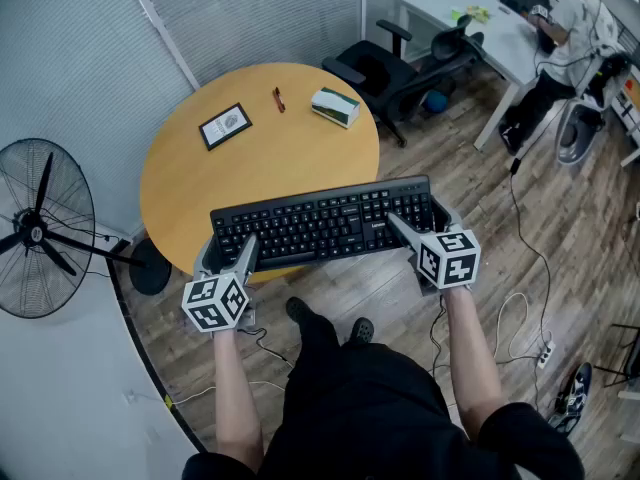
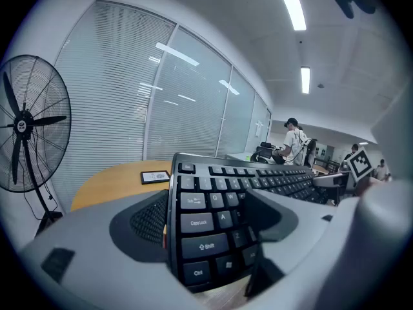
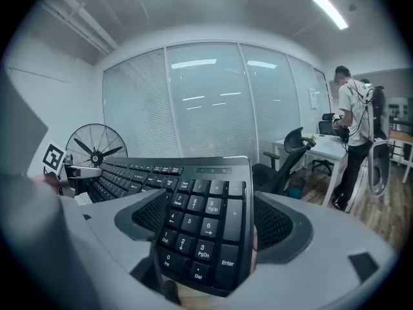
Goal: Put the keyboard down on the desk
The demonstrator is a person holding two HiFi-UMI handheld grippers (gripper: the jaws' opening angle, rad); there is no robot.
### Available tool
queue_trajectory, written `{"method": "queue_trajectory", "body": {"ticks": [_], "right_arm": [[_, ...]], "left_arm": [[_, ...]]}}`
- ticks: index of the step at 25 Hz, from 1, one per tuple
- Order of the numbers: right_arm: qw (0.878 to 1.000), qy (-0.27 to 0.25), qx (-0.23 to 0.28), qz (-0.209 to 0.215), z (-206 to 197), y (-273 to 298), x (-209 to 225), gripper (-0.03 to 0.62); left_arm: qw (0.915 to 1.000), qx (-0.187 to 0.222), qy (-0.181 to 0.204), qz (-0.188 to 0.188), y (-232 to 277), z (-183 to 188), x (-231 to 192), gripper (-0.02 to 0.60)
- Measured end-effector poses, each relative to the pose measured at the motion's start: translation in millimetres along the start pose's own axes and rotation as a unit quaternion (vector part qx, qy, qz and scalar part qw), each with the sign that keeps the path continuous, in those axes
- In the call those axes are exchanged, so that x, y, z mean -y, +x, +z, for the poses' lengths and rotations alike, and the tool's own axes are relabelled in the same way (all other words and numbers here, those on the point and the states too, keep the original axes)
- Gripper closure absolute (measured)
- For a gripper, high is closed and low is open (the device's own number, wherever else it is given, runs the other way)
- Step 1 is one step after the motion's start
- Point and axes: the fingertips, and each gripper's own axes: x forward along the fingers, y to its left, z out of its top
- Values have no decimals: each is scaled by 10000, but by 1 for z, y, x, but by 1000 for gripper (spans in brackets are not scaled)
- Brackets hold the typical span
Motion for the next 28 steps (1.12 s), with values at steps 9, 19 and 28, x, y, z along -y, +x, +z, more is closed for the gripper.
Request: {"method": "queue_trajectory", "body": {"ticks": [9,19,28], "right_arm": [[9999,-12,108,-67,-16,-41,3,174],[9996,139,177,-177,-29,-70,18,175],[9995,134,185,-221,-34,-84,22,174]], "left_arm": [[9999,56,89,-69,-27,-12,26,229],[9997,58,155,-188,-32,-18,54,227],[9996,23,127,-236,-38,-24,64,227]]}}
